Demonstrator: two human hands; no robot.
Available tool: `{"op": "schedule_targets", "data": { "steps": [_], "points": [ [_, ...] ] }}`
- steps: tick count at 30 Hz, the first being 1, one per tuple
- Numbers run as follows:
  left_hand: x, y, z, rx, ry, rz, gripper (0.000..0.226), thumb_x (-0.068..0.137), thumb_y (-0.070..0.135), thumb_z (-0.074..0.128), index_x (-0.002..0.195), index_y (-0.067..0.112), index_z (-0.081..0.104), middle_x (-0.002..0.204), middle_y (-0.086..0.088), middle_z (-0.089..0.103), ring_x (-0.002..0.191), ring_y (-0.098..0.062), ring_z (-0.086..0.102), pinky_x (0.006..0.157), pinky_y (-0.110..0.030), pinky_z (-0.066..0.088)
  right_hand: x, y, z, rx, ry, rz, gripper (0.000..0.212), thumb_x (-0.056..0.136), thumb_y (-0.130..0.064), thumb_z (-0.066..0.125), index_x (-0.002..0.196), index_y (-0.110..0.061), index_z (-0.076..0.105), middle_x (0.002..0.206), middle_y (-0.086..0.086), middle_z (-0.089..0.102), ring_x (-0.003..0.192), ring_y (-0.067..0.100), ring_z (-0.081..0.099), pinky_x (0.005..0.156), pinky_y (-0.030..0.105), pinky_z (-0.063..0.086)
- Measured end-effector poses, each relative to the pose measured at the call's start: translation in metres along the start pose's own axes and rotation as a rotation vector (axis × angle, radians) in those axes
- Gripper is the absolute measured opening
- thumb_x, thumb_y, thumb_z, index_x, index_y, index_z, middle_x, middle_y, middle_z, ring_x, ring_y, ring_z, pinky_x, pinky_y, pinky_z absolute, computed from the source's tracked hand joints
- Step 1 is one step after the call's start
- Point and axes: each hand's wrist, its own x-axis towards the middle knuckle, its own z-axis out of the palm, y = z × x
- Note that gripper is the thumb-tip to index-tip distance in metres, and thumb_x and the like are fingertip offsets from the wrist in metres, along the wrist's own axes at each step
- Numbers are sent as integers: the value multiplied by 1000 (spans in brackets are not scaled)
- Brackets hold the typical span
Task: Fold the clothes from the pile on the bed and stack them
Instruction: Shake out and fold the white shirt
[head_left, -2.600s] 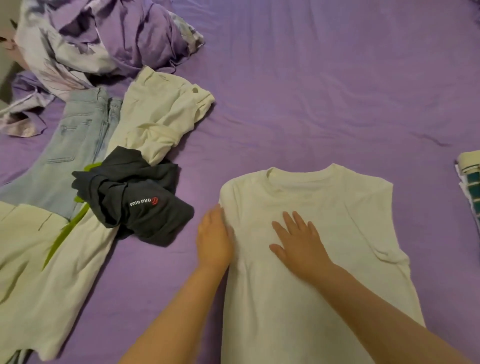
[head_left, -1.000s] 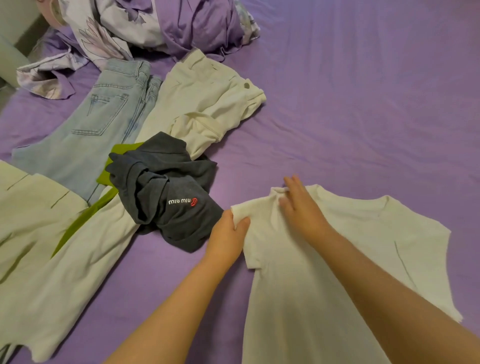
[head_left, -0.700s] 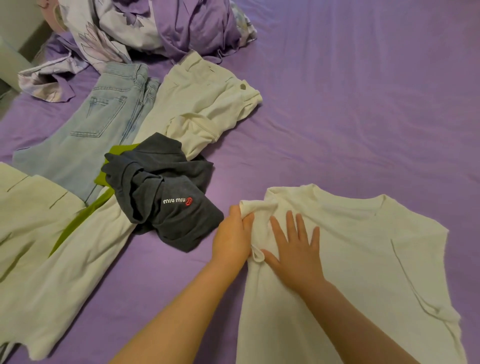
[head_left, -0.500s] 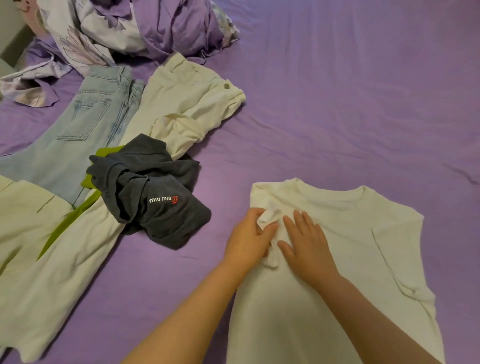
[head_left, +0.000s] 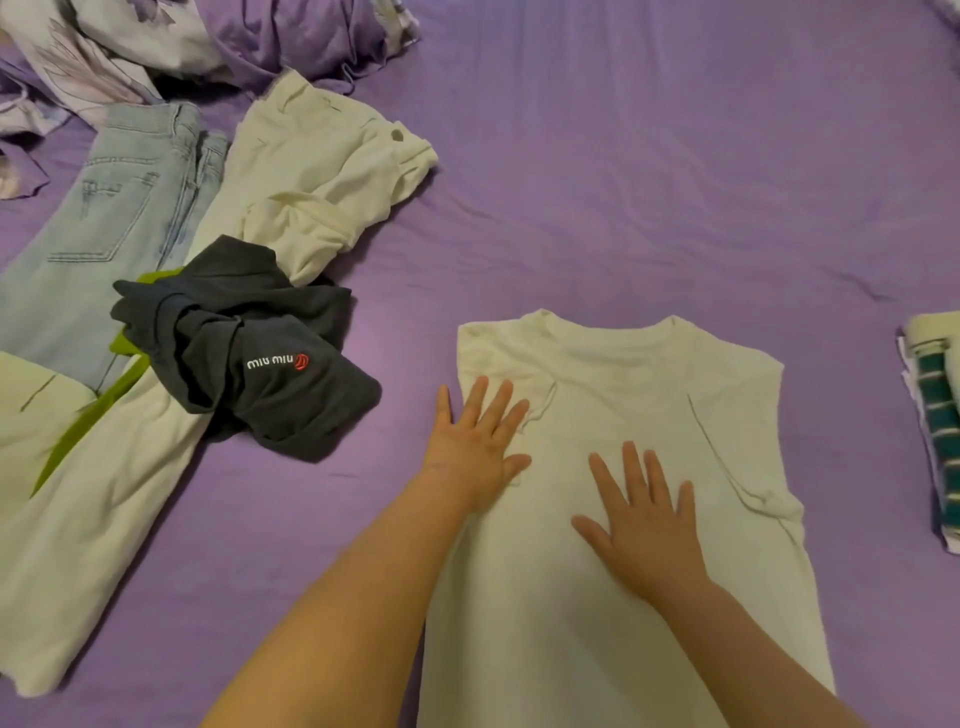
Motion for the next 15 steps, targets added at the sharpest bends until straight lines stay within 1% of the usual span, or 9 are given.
{"op": "schedule_targets", "data": {
  "steps": [2, 3, 5, 7, 9, 11, 12, 13, 15],
  "points": [
    [-7, 9, 0, -51, 40, -43, 64, 99, 55, 10, 149, 27, -19, 157, 1, -25, 144, -27, -26, 113, -60, -12, -3, -1, -5, -3, -32, -4, 73, 92, -67, 13, 144, -36, -28, 147, 3, -40, 144, 28, -25, 115, 56, -2],
    [-14, 15, 1, -114, 72, -76, 63, 100, 53, 12, 151, 26, -14, 159, 1, -21, 145, -27, -22, 115, -58, -10, -7, -1, -6, 6, -43, -8, 74, 94, -64, 21, 146, -36, -24, 152, 3, -35, 145, 28, -22, 115, 56, 0],
    [-34, 26, 9, -313, 162, -150, 61, 101, 50, 21, 153, 26, 0, 161, -2, -10, 147, -27, -11, 118, -51, -2, -22, -3, -4, 20, -56, -20, 73, 97, -56, 28, 148, -34, -19, 157, 6, -26, 146, 29, -19, 116, 53, 3],
    [-58, 38, 18, -566, 293, -254, 62, 99, 44, 37, 153, 21, 16, 160, -10, 7, 146, -29, 8, 118, -43, 12, -41, -4, 2, 27, -44, -41, 70, 99, -49, 30, 150, -31, -14, 158, 8, -21, 146, 29, -15, 117, 49, 4],
    [-84, 48, 27, -785, 368, -417, 64, 95, 35, 52, 149, 13, 25, 153, -15, 26, 138, -30, 26, 113, -39, 24, -61, -6, 10, 47, -35, -60, 66, 101, -44, 31, 152, -29, -9, 159, 9, -18, 147, 30, -13, 118, 46, 5],
    [-107, 57, 36, -932, 364, -553, 65, 92, 25, 59, 147, 7, 30, 143, -16, 40, 131, -31, 36, 108, -38, 30, -81, -6, 20, 50, -47, -79, 65, 101, -42, 32, 152, -29, -6, 159, 9, -18, 147, 30, -13, 119, 44, 5],
    [-118, 62, 40, -1008, 349, -587, 64, 91, 22, 60, 145, 6, 31, 139, -16, 43, 129, -32, 40, 107, -38, 32, -91, -6, 25, 52, -58, -87, 66, 101, -41, 33, 152, -29, -6, 159, 9, -18, 147, 29, -13, 119, 43, 5],
    [-128, 68, 45, -1093, 344, -602, 60, 90, 18, 60, 143, 5, 35, 136, -15, 47, 126, -32, 43, 104, -37, 36, -100, -6, 30, 55, -65, -96, 66, 101, -41, 34, 152, -30, -6, 159, 9, -18, 147, 29, -13, 119, 42, 5],
    [-146, 78, 55, -1249, 355, -641, 47, 90, 12, 61, 133, 5, 44, 126, -12, 55, 115, -30, 52, 94, -32, 42, -115, -6, 40, 63, -69, -118, 66, 101, -41, 35, 152, -30, -5, 159, 9, -17, 147, 29, -13, 119, 41, 6]
  ]
}}
